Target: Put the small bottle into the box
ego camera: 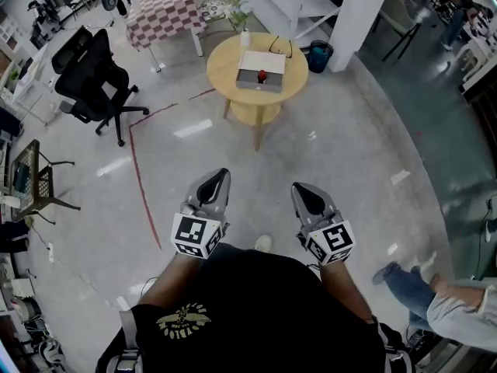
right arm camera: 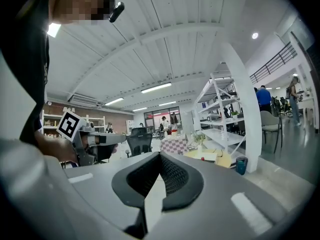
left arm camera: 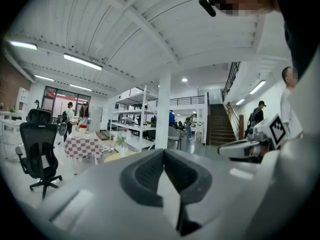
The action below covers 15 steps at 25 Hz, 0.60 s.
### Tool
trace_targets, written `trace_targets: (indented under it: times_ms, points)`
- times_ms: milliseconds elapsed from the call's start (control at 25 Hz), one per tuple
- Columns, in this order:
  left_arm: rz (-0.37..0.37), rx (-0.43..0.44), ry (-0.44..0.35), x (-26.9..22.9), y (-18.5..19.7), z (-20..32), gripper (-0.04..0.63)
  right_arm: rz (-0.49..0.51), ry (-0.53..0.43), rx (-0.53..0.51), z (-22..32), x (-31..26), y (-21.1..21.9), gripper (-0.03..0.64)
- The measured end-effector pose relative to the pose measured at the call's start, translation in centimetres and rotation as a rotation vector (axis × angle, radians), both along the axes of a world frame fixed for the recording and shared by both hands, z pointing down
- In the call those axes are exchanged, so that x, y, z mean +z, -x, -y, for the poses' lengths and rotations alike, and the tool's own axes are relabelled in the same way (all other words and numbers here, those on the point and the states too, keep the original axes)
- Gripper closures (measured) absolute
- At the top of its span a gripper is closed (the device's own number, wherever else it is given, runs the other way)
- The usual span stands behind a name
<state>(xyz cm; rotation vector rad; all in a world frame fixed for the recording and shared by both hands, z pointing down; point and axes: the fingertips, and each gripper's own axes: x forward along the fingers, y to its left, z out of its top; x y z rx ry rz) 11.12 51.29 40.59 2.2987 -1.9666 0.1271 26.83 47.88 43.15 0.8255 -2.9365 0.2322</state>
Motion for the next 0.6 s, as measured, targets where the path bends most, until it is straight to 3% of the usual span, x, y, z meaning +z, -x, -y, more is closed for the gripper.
trace_targets:
  times_ms: [360,600]
  points:
    - [-0.004,-0.067,0.024,0.9,1.5,0.1,0.595,0.005,0.069,-0.083,1.4,1.5,2.8,0.611]
    - [0.018,-0.025,0.059,2.6,1.0,2.5,0.595,-0.015,0.098,-0.107,2.0,3.0,4.0,0.611]
